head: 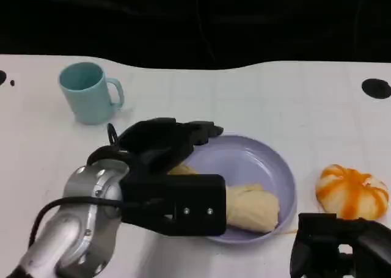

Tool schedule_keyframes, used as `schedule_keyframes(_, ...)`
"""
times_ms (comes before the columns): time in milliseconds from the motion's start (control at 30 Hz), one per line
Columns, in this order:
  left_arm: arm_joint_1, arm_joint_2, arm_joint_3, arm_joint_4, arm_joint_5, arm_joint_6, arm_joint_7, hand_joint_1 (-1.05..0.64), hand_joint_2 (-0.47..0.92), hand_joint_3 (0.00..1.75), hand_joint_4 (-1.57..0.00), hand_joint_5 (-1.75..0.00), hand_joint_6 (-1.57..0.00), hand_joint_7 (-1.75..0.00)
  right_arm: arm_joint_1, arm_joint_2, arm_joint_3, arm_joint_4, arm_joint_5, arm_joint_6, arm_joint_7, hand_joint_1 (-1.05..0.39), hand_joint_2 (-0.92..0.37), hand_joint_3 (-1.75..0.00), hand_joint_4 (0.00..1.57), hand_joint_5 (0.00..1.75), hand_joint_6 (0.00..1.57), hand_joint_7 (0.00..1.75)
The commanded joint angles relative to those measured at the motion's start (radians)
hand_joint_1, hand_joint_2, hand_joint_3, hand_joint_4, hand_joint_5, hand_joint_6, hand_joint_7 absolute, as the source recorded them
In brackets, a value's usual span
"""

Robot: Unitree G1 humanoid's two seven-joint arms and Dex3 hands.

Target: Grasp the towel on the left side of the plate with the left hand and place it into the plate.

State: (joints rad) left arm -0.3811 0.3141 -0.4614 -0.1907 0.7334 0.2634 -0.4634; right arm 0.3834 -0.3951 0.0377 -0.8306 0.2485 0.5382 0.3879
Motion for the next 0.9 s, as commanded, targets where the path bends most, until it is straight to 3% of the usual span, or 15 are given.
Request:
schedule_keyframes(33, 0.033, 0.038, 0.055, -0.081, -0.049, 0.003, -0.050, -0.83, 0.92, 0.21, 0.00, -0.43, -0.13, -0.01, -0.001, -0.010, -0.001, -0.011, 0.003, -0.003, -0.002, -0.11, -0.49, -1.25, 0.73, 1.73, 0.67, 1.48)
schedule_keyframes(233, 0.114, 0.029, 0.233, -0.229, -0.315, 0.082, -0.140, -0.65, 0.92, 0.15, -0.06, -0.51, -0.31, -0.09, -0.006, -0.008, 0.000, -0.011, 0.006, 0.001, -0.003, -0.09, -0.49, -1.25, 0.73, 1.74, 0.66, 1.48)
schedule_keyframes(400, 0.199, 0.032, 0.368, -0.370, -0.487, 0.164, -0.145, -0.51, 0.92, 0.22, -0.36, -0.67, -0.52, -0.14, -0.010, -0.009, 0.000, -0.002, 0.005, -0.010, 0.002, -0.11, -0.49, -1.24, 0.74, 1.74, 0.67, 1.48)
schedule_keyframes(567, 0.314, 0.000, 0.507, -0.487, -0.661, 0.200, -0.109, -0.41, 0.92, 0.26, -0.56, -0.59, -0.65, -0.08, -0.014, -0.010, 0.002, -0.008, 0.005, 0.005, -0.002, -0.10, -0.49, -1.24, 0.74, 1.73, 0.66, 1.48)
schedule_keyframes(700, 0.411, -0.061, 0.610, -0.554, -0.796, 0.219, -0.054, -0.35, 0.92, 0.26, -0.67, -0.58, -0.76, -0.10, -0.014, -0.009, 0.006, -0.014, 0.003, 0.008, -0.006, -0.10, -0.49, -1.24, 0.73, 1.74, 0.66, 1.48)
schedule_keyframes(767, 0.472, -0.122, 0.662, -0.590, -0.891, 0.254, -0.011, -0.34, 0.92, 0.26, -0.73, -0.62, -0.83, -0.12, -0.015, -0.009, 0.005, -0.015, 0.005, 0.013, -0.007, -0.09, -0.49, -1.25, 0.73, 1.74, 0.66, 1.49)
schedule_keyframes(867, 0.569, -0.220, 0.705, -0.640, -1.010, 0.278, 0.071, -0.30, 0.92, 0.27, -0.87, -0.85, -1.02, -0.22, -0.017, -0.011, -0.001, -0.008, 0.009, 0.011, -0.002, -0.09, -0.49, -1.24, 0.72, 1.74, 0.65, 1.49)
schedule_keyframes(900, 0.596, -0.254, 0.712, -0.651, -1.057, 0.285, 0.094, -0.28, 0.90, 0.34, -0.87, -1.01, -1.05, -0.32, -0.018, -0.011, -0.003, -0.003, 0.009, 0.006, 0.000, -0.09, -0.50, -1.24, 0.72, 1.74, 0.65, 1.49)
